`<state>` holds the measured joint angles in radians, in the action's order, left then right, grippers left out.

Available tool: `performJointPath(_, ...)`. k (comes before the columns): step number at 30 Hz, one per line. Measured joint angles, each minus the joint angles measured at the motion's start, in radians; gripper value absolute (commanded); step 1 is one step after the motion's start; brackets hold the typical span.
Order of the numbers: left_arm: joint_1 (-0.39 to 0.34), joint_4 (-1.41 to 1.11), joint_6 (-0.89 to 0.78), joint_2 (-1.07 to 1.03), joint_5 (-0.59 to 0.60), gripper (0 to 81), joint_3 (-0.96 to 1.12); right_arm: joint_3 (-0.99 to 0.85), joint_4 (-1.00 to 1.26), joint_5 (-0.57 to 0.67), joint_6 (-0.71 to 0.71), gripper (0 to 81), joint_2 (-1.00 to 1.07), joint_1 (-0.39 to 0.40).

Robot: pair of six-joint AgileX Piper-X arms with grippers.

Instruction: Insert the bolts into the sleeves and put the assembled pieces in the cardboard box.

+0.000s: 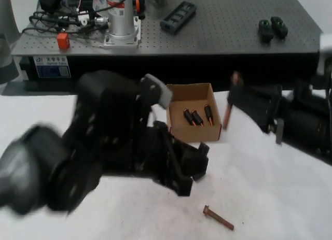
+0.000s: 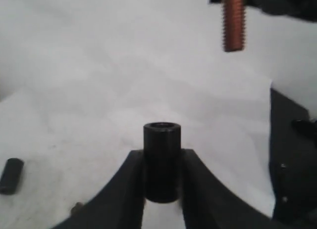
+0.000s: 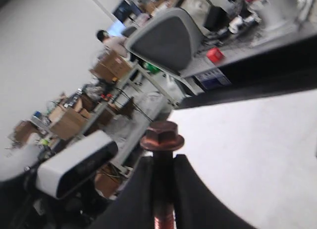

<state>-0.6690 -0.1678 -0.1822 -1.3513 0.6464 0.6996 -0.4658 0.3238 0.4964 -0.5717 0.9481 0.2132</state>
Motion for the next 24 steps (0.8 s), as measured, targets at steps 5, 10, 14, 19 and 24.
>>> performJointPath(5,0.000,-0.122,-0.081,0.046,0.032,0.7,-0.045,0.000,0.106,0.011,-0.081,1.1,0.049,0.063)
performJointPath(10,0.000,-0.135,-0.097,0.046,0.032,0.7,-0.048,0.000,0.103,0.011,-0.082,1.1,0.061,0.083)
performJointPath(14,0.000,-0.140,-0.099,0.046,0.032,0.7,-0.053,0.000,0.088,0.008,-0.075,1.1,0.061,0.083)
performJointPath(19,0.000,-0.147,-0.099,0.046,0.032,0.7,-0.053,0.000,0.064,-0.002,-0.056,1.1,0.061,0.083)
performJointPath(24,0.000,-0.161,-0.099,0.046,0.032,0.7,-0.056,0.001,0.020,0.002,-0.030,1.1,0.061,0.086)
